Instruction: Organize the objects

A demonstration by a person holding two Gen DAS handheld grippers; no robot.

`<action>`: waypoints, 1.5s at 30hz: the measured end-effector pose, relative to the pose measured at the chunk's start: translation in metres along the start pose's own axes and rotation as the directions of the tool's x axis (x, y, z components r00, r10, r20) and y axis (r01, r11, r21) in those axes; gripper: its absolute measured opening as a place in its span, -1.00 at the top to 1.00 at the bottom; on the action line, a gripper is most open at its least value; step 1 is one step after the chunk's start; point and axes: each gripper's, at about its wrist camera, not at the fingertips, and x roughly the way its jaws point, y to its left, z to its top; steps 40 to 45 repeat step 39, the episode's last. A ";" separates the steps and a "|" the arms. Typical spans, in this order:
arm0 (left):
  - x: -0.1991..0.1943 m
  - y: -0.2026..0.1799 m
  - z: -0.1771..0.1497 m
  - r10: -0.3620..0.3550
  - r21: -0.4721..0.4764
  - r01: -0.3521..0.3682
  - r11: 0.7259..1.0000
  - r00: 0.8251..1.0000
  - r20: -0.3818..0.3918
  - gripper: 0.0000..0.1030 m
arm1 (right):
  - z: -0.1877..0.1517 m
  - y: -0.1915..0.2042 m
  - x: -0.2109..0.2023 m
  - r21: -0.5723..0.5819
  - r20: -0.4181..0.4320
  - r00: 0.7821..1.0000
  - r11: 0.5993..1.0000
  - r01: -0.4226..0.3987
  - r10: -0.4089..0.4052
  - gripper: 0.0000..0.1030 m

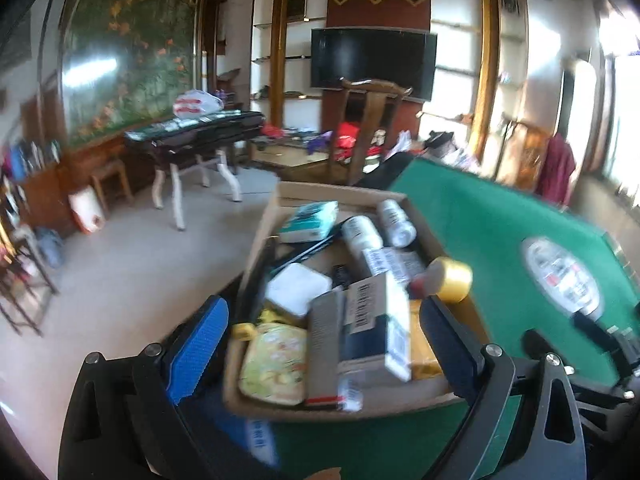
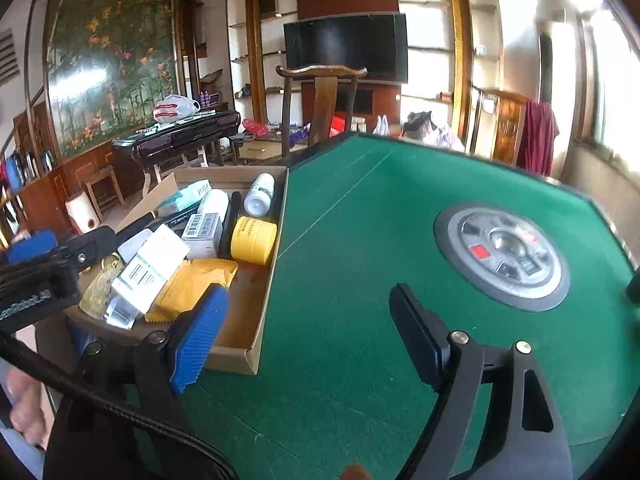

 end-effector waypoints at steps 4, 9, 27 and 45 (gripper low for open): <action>-0.008 -0.009 -0.004 0.090 0.071 -0.092 0.993 0.996 0.019 -0.83 | -0.005 0.004 -0.013 -0.025 0.042 0.999 0.999 0.024 -0.023 -0.62; -0.021 -0.013 -0.012 0.129 0.092 -0.137 0.986 0.988 0.083 -0.83 | -0.007 0.004 -0.018 -0.025 0.055 0.998 0.999 0.032 -0.031 -0.62; -0.014 -0.001 -0.021 0.140 0.088 -0.145 0.986 0.988 0.065 -0.83 | -0.007 0.014 -0.021 -0.069 0.072 0.996 0.996 0.059 -0.054 -0.61; -0.012 0.001 -0.028 0.165 0.113 -0.171 0.979 0.984 0.061 -0.83 | -0.008 0.014 -0.022 -0.077 0.074 0.995 0.995 0.066 -0.060 -0.61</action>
